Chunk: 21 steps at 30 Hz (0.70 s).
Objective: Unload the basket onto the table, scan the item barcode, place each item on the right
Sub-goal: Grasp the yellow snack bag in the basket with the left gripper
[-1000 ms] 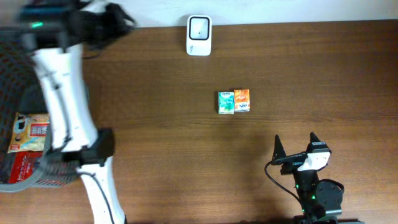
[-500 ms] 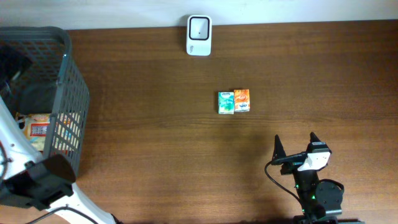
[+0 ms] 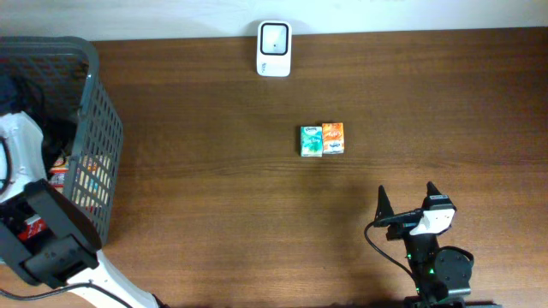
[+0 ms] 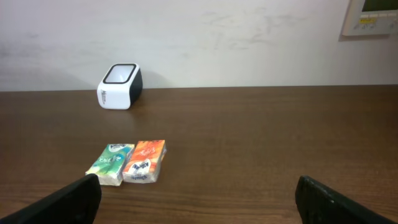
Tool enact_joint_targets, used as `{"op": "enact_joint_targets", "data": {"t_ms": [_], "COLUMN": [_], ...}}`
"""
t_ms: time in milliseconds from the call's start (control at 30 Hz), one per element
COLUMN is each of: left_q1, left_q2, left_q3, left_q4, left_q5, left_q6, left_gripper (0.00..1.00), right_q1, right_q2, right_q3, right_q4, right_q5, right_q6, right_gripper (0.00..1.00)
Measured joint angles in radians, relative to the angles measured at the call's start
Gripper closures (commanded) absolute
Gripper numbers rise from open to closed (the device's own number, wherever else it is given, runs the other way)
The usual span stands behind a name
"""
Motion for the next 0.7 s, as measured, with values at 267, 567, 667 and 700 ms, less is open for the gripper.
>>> {"op": "enact_joint_targets", "data": {"t_ms": [267,567,667,700], "left_q1": [-0.003,-0.008,-0.006,-0.006], "left_q2": [0.015,0.016,0.016,0.015], "left_q3": [-0.149,-0.093,0.068,0.101], "left_q4": [0.109,0.007,-0.160,-0.180], "left_q5": [-0.053,-0.093,-0.081,-0.075], "left_q6": [-0.004,0.072,0.072,0.072], "left_gripper": [0.60,1.00,1.00,1.00], "right_q1": [0.000,0.000,0.000,0.000], "right_q2": [0.000,0.000,0.000,0.000], "right_q3": [0.000,0.000,0.000,0.000], "right_q4": [0.000,0.000,0.000,0.000], "right_q5": [0.000,0.000,0.000,0.000], "right_q6": [-0.001,-0.001,-0.001,0.000], "right_gripper": [0.01,0.01,0.01,0.01]}}
